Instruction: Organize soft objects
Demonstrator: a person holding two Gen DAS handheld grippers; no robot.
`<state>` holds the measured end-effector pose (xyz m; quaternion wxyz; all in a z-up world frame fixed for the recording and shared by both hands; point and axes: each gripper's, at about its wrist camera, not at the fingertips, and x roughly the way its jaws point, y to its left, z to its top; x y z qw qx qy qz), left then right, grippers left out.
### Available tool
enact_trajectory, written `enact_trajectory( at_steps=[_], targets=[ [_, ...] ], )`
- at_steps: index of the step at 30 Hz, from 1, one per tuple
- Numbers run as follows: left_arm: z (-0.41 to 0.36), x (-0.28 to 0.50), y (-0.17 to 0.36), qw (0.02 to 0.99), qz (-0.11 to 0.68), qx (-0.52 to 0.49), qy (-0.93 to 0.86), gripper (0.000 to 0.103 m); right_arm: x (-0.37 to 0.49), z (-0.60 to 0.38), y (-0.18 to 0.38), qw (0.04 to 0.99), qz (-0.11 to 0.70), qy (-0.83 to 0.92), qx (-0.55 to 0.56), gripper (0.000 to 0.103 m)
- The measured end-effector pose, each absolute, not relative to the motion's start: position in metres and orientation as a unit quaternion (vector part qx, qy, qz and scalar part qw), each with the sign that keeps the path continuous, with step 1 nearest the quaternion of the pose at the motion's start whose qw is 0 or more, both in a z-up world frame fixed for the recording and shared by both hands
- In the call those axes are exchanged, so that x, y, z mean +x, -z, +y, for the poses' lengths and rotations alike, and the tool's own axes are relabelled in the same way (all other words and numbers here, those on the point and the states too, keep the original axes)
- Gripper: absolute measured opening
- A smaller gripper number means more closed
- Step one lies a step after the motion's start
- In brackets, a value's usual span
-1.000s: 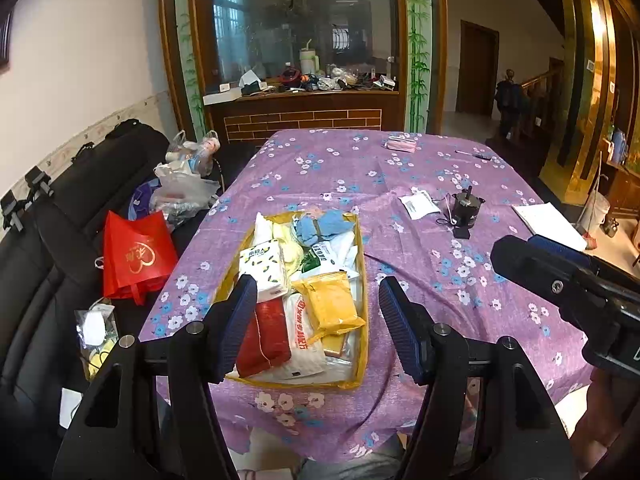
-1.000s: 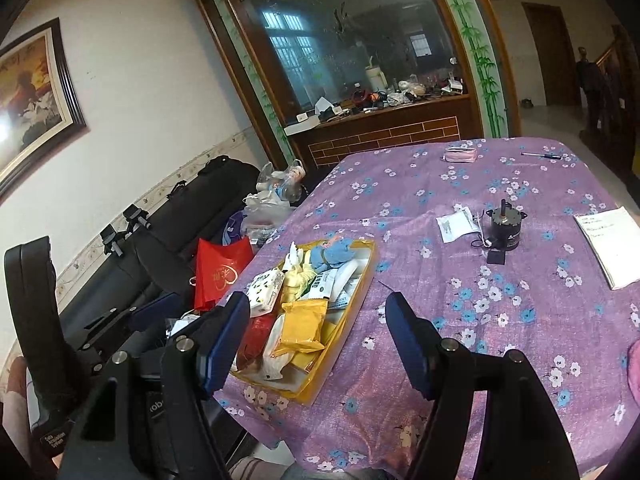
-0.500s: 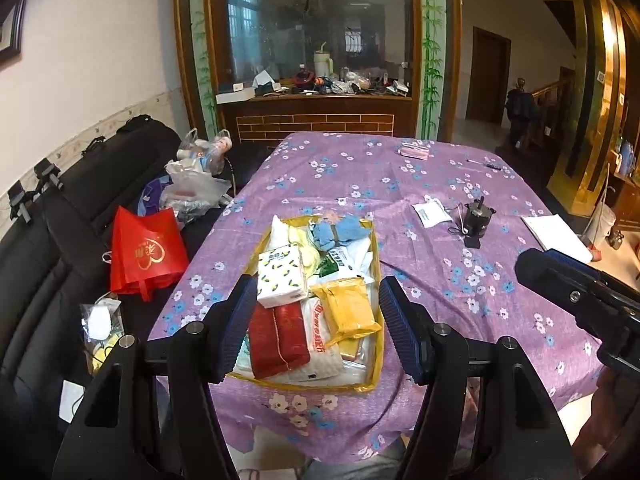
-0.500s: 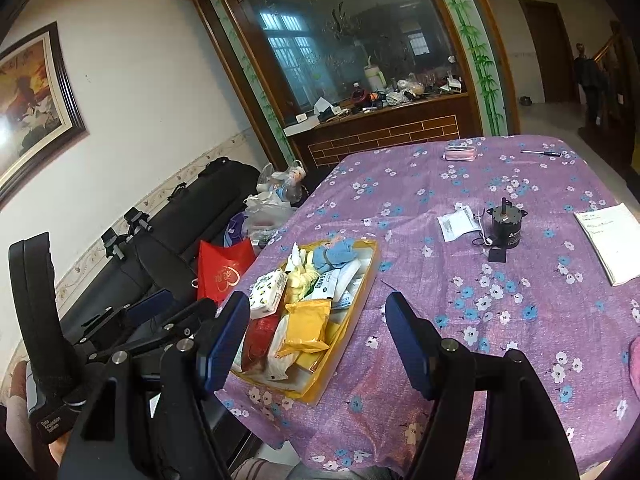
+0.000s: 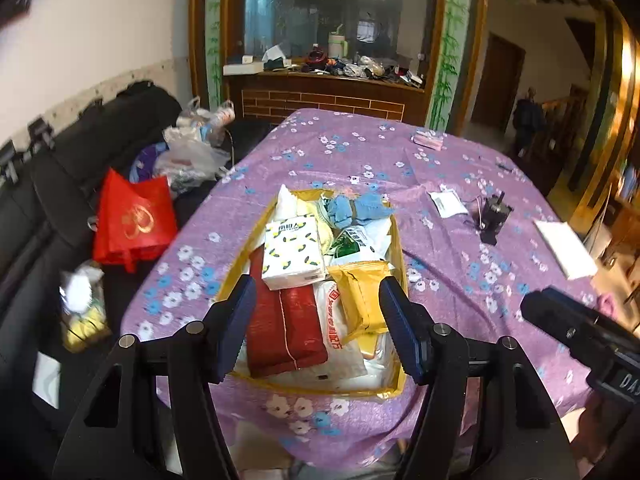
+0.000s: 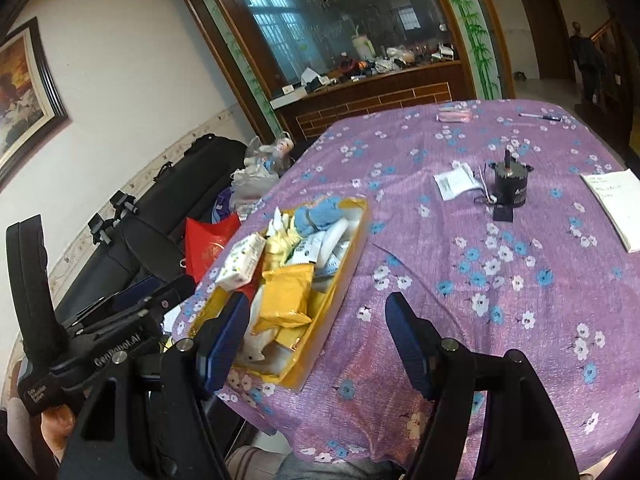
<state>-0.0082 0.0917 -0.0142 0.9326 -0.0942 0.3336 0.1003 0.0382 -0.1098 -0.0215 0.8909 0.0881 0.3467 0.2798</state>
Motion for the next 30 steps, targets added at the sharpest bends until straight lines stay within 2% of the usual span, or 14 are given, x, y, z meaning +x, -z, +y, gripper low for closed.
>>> enact_trajectory(
  at_steps=[3, 6, 11, 18, 30],
  targets=[
    [0.109, -0.013, 0.018, 0.935, 0.299, -0.150, -0.119, 0.064, 0.042, -0.106, 0.030, 0.890, 0.354, -0.275, 0.083, 0.070],
    [0.116, -0.016, 0.020, 0.941, 0.262, -0.147, -0.158, 0.065, 0.047, -0.099, 0.038, 0.890, 0.361, -0.270, 0.072, 0.070],
    [0.126, -0.004, 0.036, 0.933, 0.295, -0.123, -0.167, 0.066, 0.055, -0.090, 0.048, 0.884, 0.366, -0.281, 0.075, 0.070],
    [0.117, 0.013, 0.050, 0.924, 0.323, -0.040, -0.201, 0.066, 0.077, -0.060, 0.054, 0.872, 0.369, -0.317, 0.057, 0.070],
    [0.115, 0.034, 0.058, 0.909, 0.359, -0.035, -0.208, 0.066, 0.078, -0.032, 0.057, 0.877, 0.354, -0.323, 0.029, 0.070]
  ],
)
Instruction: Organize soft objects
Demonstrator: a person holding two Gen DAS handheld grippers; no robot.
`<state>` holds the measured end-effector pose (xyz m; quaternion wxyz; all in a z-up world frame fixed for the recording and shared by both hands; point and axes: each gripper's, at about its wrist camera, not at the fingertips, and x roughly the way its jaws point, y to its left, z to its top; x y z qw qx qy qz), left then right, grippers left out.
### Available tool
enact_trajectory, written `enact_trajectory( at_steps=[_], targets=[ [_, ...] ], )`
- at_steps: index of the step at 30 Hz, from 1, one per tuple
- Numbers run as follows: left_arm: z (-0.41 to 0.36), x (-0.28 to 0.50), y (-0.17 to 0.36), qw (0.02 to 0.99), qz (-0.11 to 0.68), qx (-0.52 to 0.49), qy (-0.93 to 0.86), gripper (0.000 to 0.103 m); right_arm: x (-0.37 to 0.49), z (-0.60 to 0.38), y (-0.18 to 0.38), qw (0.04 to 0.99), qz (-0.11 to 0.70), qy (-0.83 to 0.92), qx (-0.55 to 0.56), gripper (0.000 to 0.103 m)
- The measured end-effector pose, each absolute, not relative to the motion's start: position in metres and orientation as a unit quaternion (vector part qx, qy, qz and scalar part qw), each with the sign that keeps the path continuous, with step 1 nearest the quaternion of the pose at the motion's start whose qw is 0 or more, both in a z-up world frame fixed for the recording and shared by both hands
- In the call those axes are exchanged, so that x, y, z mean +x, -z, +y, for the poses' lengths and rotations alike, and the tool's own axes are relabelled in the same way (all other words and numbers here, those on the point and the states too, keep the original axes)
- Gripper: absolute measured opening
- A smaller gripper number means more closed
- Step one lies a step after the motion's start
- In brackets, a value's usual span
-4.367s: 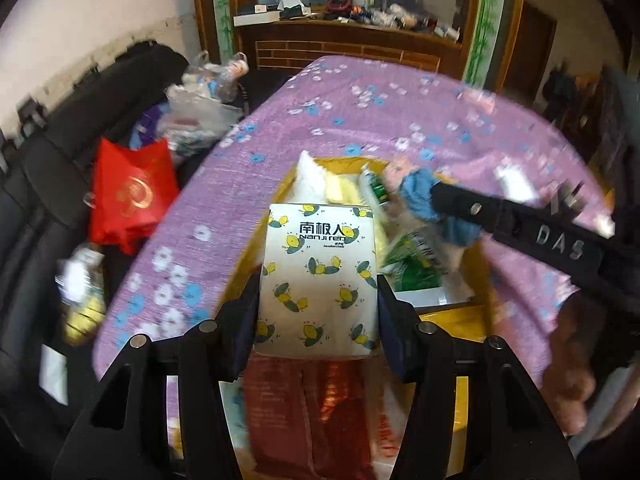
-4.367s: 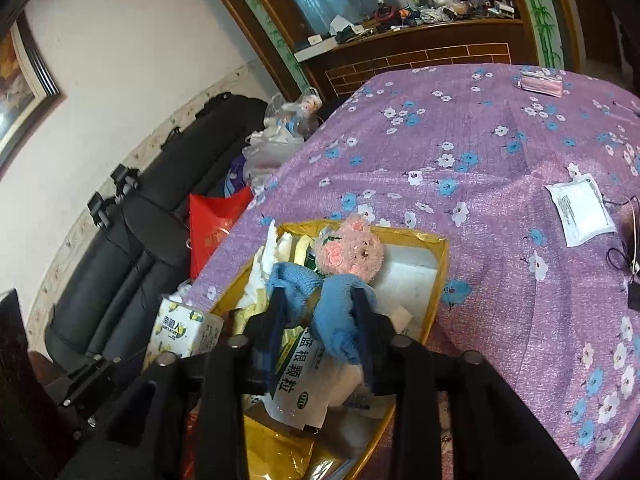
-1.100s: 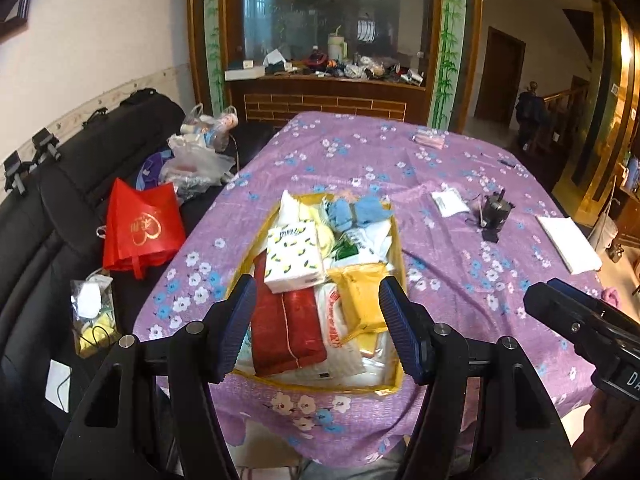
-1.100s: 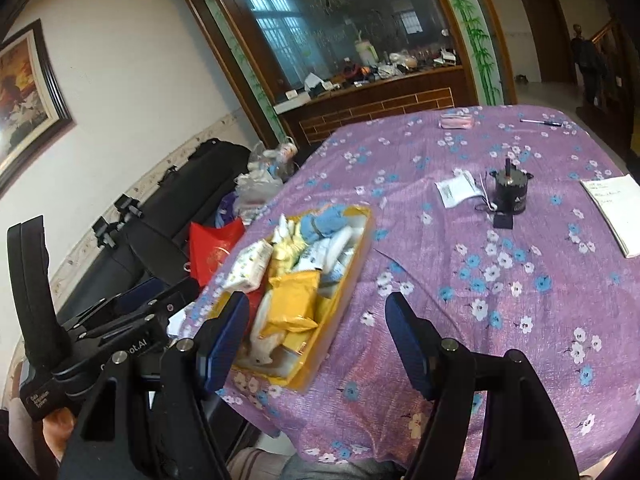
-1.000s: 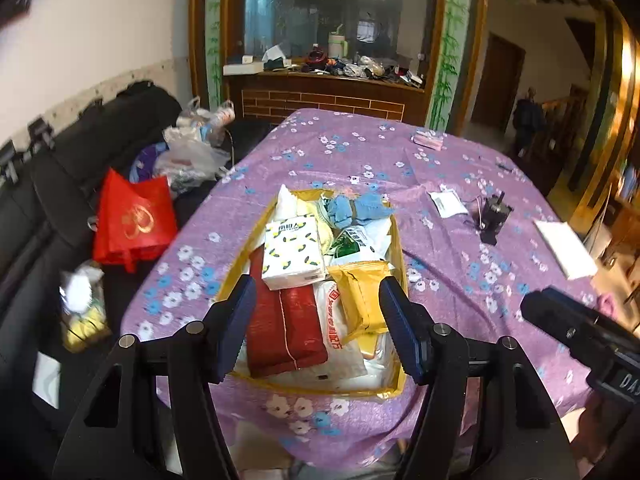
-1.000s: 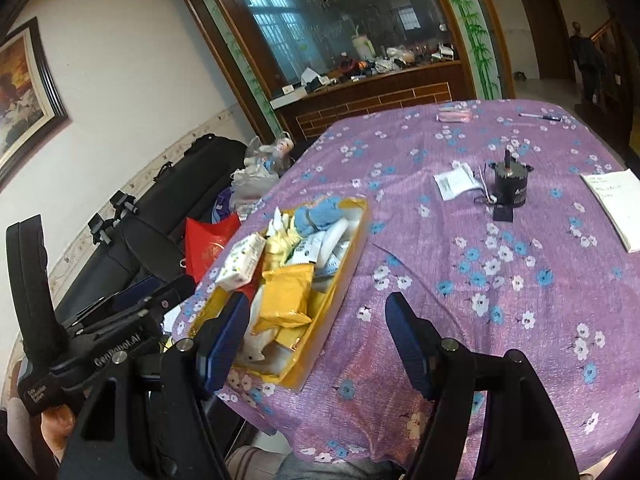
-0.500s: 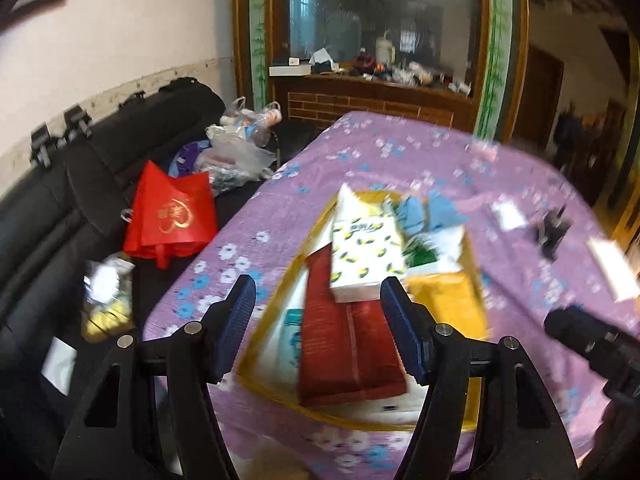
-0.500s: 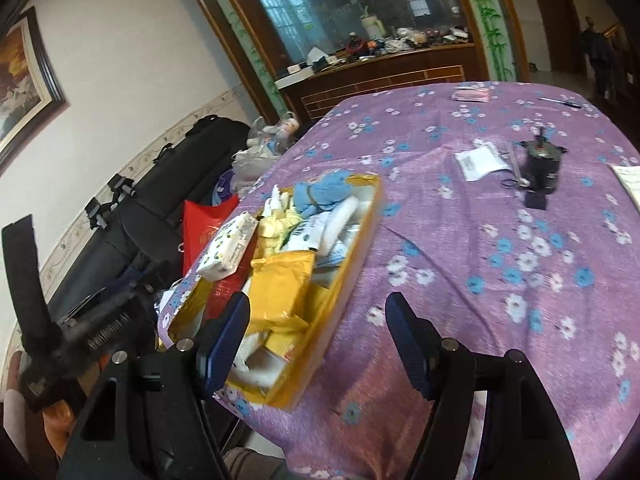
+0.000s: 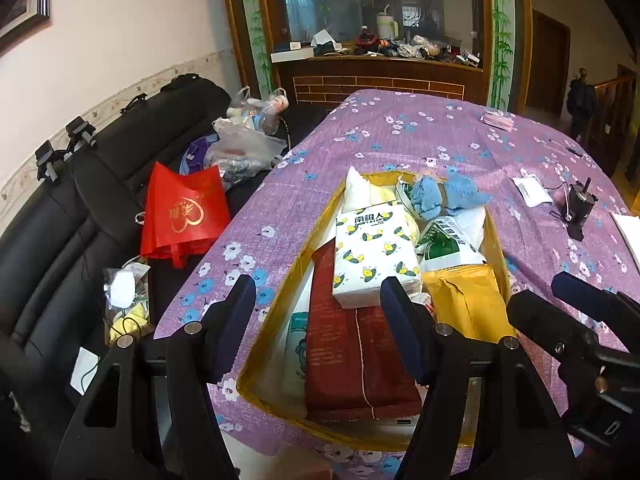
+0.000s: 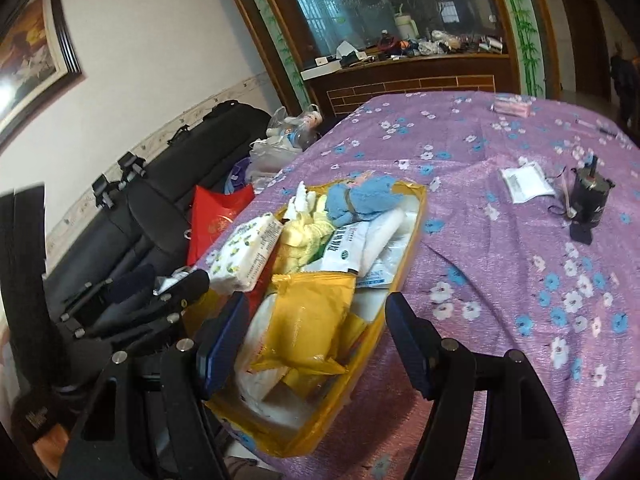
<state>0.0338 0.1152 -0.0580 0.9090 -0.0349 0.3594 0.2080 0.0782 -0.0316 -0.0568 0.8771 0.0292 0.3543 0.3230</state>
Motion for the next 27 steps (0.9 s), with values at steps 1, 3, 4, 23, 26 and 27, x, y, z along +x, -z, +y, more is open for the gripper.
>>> enact_trajectory(
  at_steps=[1, 3, 4, 23, 26, 27],
  targets=[
    [0.115, 0.034, 0.058, 0.909, 0.360, -0.032, -0.209, 0.066, 0.079, -0.032, 0.057, 0.879, 0.354, -0.319, 0.028, 0.070],
    [0.111, 0.035, 0.057, 0.907, 0.366, -0.021, -0.208, 0.066, 0.079, -0.035, 0.057, 0.875, 0.358, -0.324, 0.034, 0.070],
    [0.109, 0.036, 0.057, 0.907, 0.367, -0.018, -0.207, 0.066, 0.079, -0.036, 0.057, 0.873, 0.361, -0.326, 0.037, 0.070],
    [0.096, 0.033, 0.052, 0.903, 0.378, -0.007, -0.203, 0.066, 0.073, -0.041, 0.056, 0.874, 0.363, -0.320, 0.040, 0.070],
    [0.095, 0.033, 0.053, 0.904, 0.377, -0.005, -0.201, 0.066, 0.074, -0.041, 0.057, 0.873, 0.365, -0.321, 0.043, 0.070],
    [0.095, 0.033, 0.055, 0.905, 0.377, -0.007, -0.198, 0.066, 0.074, -0.041, 0.058, 0.873, 0.366, -0.320, 0.043, 0.070]
  ],
)
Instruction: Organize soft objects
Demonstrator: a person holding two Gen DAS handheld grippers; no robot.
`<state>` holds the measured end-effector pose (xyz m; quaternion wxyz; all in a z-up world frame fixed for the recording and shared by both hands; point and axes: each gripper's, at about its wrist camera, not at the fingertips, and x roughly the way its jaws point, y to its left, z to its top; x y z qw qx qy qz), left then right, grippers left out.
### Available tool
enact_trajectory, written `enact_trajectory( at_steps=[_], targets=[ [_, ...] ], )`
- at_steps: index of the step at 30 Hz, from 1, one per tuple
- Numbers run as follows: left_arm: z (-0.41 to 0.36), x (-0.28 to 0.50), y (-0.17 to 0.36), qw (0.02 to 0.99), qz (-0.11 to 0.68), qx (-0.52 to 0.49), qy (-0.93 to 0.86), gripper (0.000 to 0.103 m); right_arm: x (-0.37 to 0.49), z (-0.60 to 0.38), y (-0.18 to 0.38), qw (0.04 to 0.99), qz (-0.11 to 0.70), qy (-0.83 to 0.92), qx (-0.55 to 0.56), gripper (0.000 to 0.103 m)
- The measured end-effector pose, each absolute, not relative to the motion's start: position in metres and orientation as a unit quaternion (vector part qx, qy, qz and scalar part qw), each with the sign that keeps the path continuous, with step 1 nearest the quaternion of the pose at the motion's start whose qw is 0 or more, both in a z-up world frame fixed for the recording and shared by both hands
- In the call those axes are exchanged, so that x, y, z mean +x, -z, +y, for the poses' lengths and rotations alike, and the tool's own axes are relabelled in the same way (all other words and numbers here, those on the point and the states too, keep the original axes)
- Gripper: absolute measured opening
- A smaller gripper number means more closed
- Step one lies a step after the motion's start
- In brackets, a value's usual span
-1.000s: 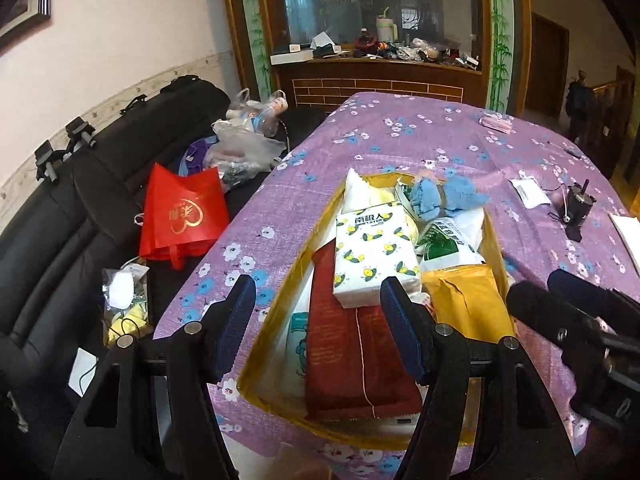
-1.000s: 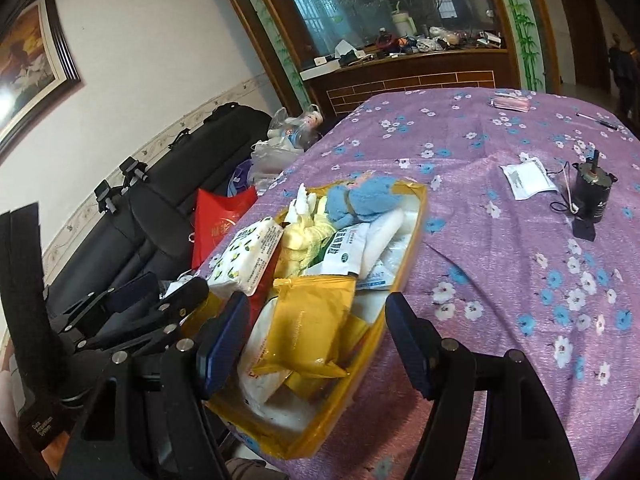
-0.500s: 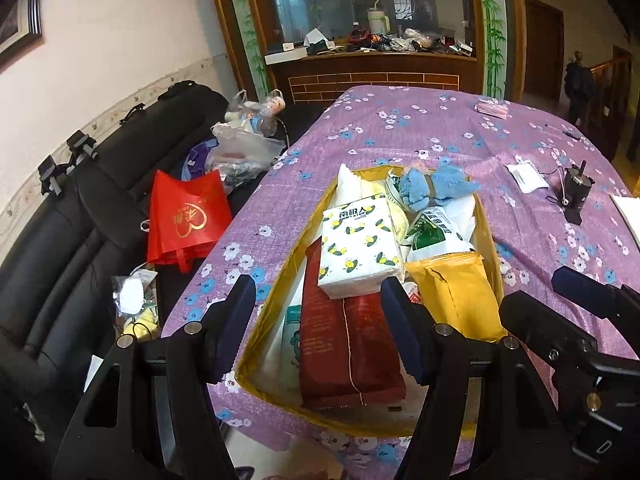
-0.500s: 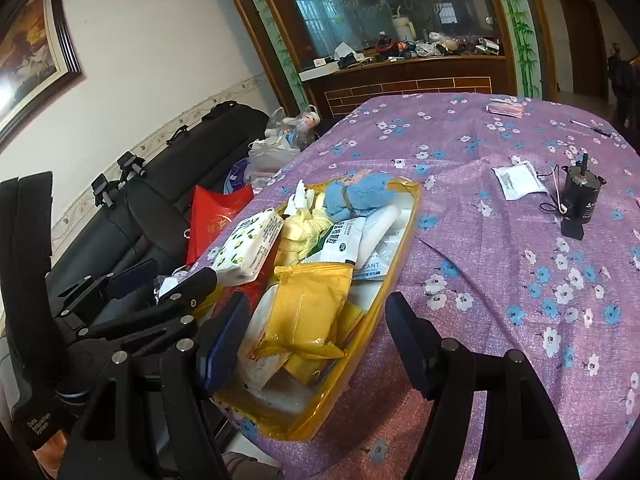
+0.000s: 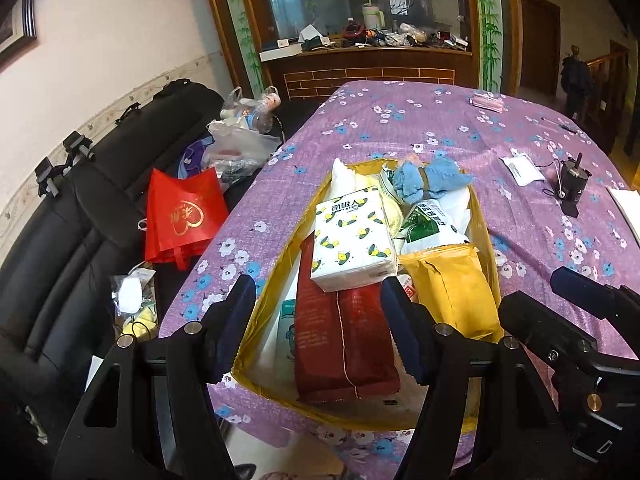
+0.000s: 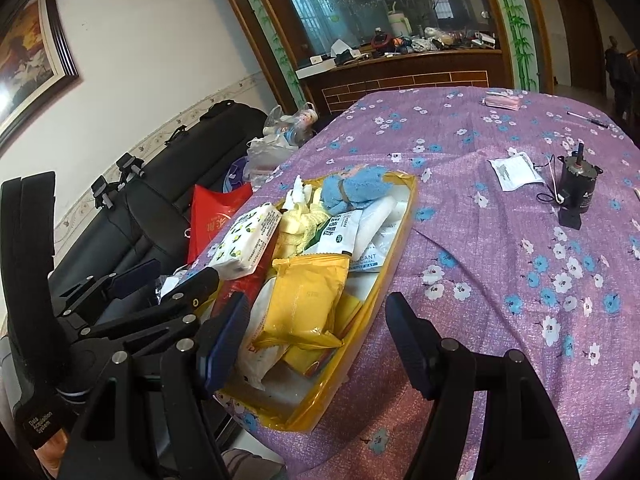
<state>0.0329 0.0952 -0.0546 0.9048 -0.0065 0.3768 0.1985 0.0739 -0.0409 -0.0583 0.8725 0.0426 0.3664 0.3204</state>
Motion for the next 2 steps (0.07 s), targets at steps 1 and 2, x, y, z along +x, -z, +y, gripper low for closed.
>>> enact_trajectory(
  at_steps=[1, 2],
  targets=[
    [0.0966, 0.0333, 0.0555, 0.905, 0.378, -0.010, -0.195, 0.066, 0.0737, -0.0409, 0.0589, 0.872, 0.367, -0.321, 0.043, 0.070],
    [0.0978, 0.0338, 0.0563, 0.905, 0.380, -0.014, -0.191, 0.066, 0.0734, -0.0406, 0.0592, 0.871, 0.368, -0.322, 0.044, 0.070]
  ],
)
